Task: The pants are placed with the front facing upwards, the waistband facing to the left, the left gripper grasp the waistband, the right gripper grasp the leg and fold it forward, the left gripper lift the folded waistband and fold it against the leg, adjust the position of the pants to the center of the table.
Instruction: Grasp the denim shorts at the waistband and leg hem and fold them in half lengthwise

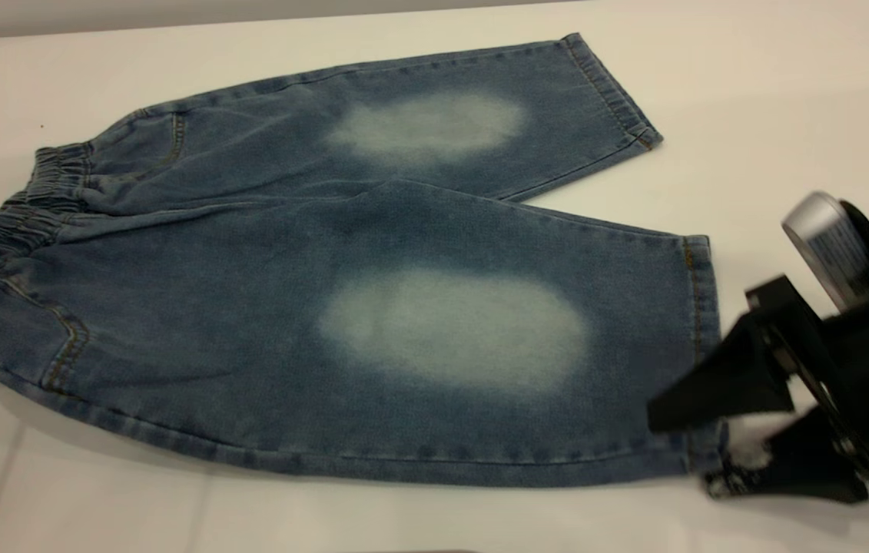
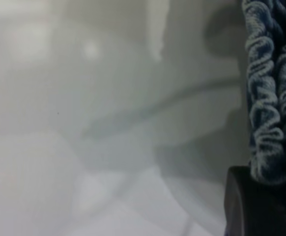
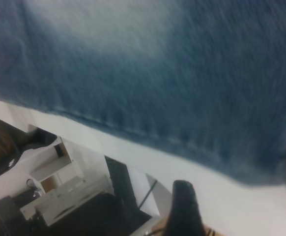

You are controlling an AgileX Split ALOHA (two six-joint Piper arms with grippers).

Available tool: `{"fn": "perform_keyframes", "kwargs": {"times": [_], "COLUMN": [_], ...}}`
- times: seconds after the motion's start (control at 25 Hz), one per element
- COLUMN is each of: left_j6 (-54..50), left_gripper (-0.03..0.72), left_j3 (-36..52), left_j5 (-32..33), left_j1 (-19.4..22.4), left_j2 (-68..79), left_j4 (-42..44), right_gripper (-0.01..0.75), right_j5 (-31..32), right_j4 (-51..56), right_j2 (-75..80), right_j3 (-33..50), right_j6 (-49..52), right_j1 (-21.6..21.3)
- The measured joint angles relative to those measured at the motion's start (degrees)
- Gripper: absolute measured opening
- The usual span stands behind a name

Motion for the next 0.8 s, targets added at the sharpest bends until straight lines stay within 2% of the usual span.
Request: {"fn": "perform_keyframes", "kwargs": {"times": [0.2,0.36,0.8], "left_j6": [0.0,0.0,0.0], "left_gripper": [0.097,0.097,0.097], "left_j3": [0.0,0.0,0.0], "left_j5": [0.0,0.0,0.2], "left_j1": [0.0,0.0,0.0], "left_j2": [0.0,0.0,0.0], "left_j4": [0.0,0.0,0.0], "right_gripper": [0.453,0.406,0.038], "right_j5": [0.0,-0.7,-3.3], "right_j4": [0.1,0.1,0.3], "right_j2": [0.0,0.0,0.5], "right_j3": [-1.9,-2.5,-4.2], "right_j6": [0.0,-0.2,0.9], "right_j1": [0.0,0.0,0.0]}}
